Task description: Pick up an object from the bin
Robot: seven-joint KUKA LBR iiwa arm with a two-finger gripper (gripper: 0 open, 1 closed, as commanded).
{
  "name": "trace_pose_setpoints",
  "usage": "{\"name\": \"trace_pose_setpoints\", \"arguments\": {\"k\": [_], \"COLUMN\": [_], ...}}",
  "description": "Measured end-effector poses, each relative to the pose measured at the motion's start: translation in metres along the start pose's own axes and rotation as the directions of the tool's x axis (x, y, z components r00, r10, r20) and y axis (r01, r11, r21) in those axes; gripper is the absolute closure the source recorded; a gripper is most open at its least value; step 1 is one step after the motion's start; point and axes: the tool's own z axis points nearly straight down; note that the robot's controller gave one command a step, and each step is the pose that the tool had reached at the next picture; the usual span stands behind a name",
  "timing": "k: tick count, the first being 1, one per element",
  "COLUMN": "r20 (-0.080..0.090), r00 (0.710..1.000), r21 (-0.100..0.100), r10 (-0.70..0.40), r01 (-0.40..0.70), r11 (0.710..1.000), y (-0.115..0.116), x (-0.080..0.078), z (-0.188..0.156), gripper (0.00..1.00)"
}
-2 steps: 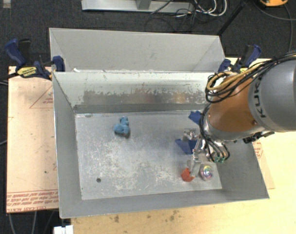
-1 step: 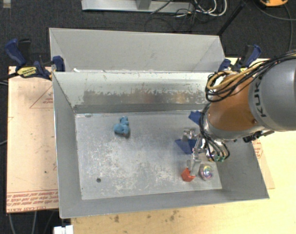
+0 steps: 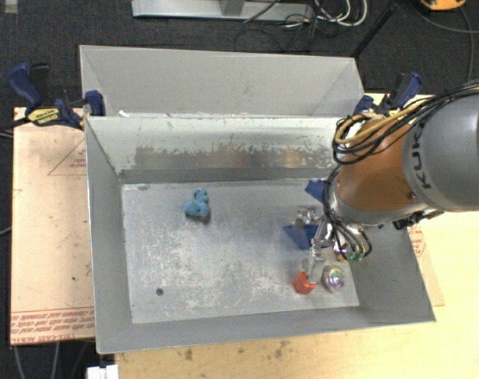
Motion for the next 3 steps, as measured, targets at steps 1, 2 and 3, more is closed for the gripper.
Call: {"name": "trace_pose_setpoints", "arguments": {"k": [1, 2, 3], "r20": [0.001, 0.002, 0.014], "r00": [1.000, 1.000, 1.000], "r21": [0.000, 0.000, 0.000], "r10": [-0.002, -0.004, -0.004], "r01": [0.002, 0.004, 0.004], "r11": [1.000, 1.000, 1.000], "y": [0.0007, 0.0012, 0.0015], "x": [-0.0011, -0.0021, -0.0048], "z": [-0.0015, -0.0027, -0.0051], "gripper": [0.00, 0.00, 1.00]}}
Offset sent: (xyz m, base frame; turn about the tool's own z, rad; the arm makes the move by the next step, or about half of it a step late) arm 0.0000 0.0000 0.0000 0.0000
